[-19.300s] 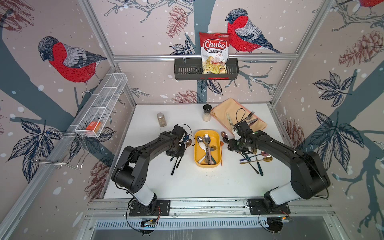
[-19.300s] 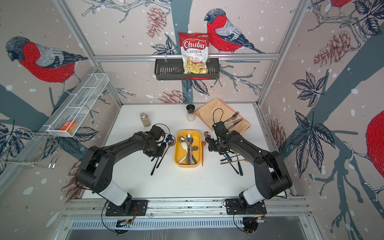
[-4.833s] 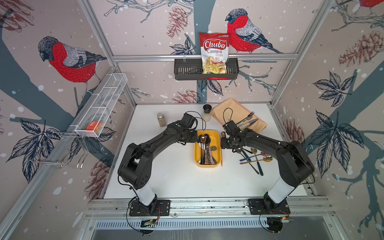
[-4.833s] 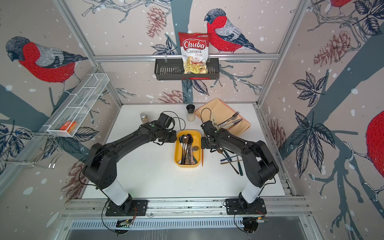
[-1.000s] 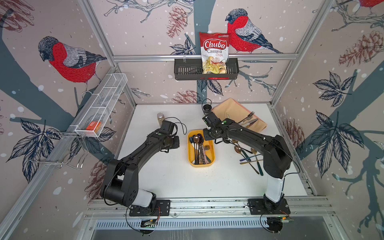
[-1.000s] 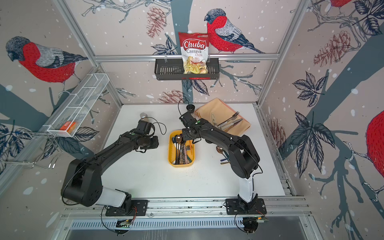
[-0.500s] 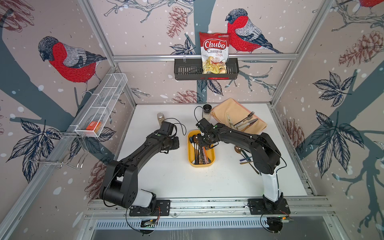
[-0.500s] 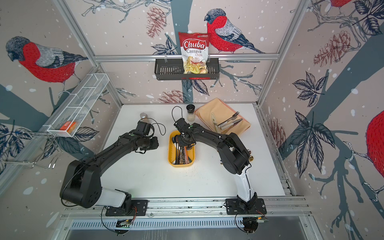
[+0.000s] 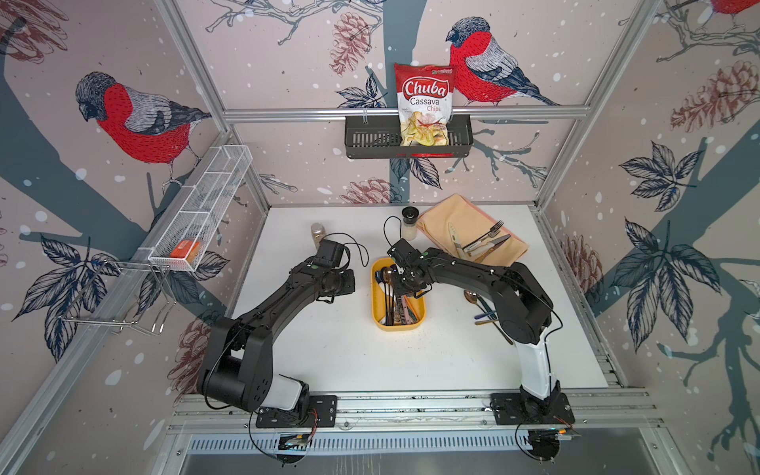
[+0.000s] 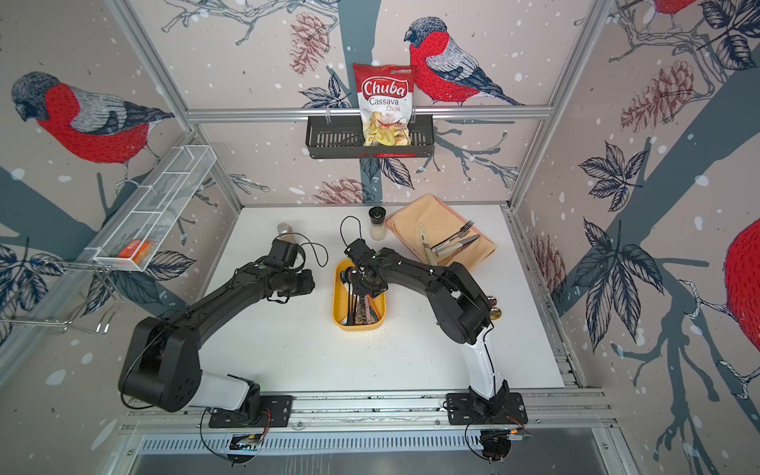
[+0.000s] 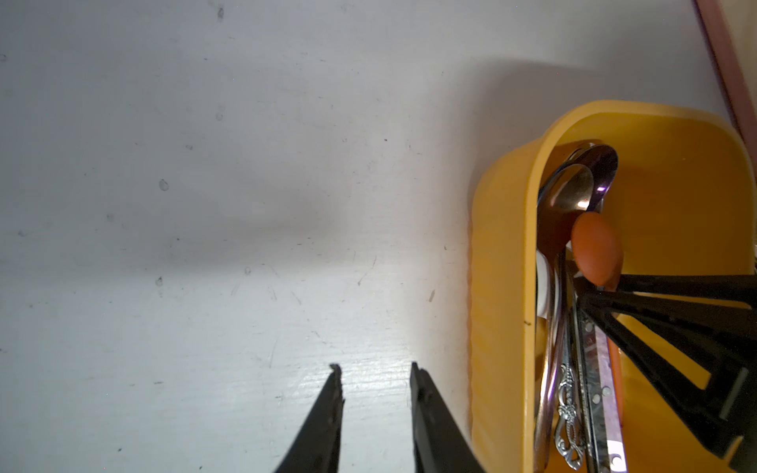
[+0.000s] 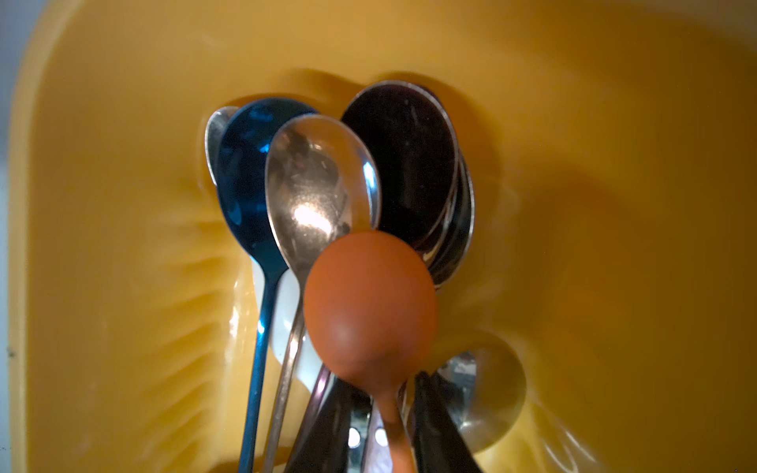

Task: Put the spoon into the storage box
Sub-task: Place the spoon in the storage box.

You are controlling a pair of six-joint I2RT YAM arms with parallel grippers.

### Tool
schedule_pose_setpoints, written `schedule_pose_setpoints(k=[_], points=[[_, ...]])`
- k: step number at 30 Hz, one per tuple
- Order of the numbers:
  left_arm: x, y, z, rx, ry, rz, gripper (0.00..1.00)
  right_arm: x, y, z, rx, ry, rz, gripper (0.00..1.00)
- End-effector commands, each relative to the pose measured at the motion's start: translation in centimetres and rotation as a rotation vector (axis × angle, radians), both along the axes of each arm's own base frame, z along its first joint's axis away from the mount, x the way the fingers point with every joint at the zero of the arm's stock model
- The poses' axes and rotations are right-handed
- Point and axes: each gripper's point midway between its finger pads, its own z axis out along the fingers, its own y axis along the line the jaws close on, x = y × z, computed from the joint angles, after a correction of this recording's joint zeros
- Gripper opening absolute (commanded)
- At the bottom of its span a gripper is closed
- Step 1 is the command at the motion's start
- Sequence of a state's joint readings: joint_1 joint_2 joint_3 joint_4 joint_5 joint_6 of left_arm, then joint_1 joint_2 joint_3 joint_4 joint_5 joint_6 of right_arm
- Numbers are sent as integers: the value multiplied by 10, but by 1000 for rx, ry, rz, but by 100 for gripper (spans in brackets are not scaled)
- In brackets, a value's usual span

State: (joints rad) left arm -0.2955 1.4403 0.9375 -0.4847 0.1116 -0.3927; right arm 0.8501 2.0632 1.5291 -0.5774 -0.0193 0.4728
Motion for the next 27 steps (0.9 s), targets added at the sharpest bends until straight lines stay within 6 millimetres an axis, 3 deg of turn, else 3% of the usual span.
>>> schedule_pose_setpoints(k=[1, 4, 12, 13, 18, 21, 27], points=[[5, -4, 7, -18, -20, -13, 31, 1, 2, 3, 5, -11, 2, 41], [7, -4, 11, -14, -34, -22, 32, 3, -3, 9, -15, -37, 12, 49], [12, -7, 20, -12, -53, -46, 32, 10, -27, 46, -63, -133, 18, 53], [18, -10, 31, -20, -80, -51, 32, 9, -31, 51, -60, -137, 20, 53], [22, -19, 42, -18, -108, -85, 33, 6, -53, 70, -66, -160, 12, 55], [22, -29, 48, 0, -122, -118, 34, 4, -77, 78, -81, -170, -20, 56], [19, -53, 49, 34, -135, -191, 35, 1, -160, 72, -125, -116, -212, 60]])
